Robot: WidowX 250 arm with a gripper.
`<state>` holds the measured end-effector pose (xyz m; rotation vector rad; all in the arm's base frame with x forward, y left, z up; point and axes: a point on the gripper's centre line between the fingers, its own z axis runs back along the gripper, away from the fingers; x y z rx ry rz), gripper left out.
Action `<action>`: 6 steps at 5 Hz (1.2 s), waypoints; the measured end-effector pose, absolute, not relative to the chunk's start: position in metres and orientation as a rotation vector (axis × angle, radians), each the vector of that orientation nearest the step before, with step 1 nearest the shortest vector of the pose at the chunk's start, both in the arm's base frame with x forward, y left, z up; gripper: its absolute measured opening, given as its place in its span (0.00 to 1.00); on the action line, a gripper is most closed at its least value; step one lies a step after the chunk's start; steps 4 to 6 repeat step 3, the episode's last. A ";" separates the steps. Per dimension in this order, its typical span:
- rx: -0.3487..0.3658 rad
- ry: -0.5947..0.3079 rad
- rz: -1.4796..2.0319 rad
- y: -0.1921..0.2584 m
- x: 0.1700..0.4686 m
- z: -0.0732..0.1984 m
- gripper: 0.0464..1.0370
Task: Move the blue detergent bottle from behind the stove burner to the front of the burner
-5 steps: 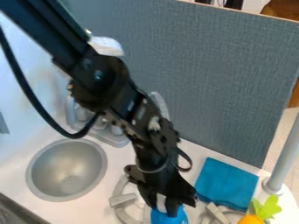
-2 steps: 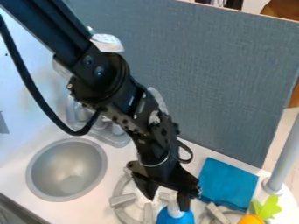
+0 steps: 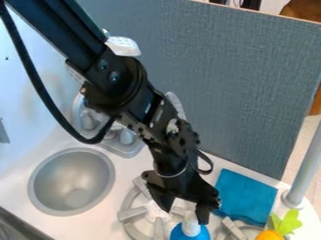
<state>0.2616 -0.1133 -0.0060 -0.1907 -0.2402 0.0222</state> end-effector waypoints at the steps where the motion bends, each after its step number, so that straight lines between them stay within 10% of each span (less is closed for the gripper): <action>1: -0.219 -0.228 0.025 -0.119 0.266 -0.001 0.97; 3: -0.308 -0.257 0.087 -0.120 0.280 0.059 0.97; 6: -0.308 -0.257 0.087 -0.120 0.280 0.059 0.97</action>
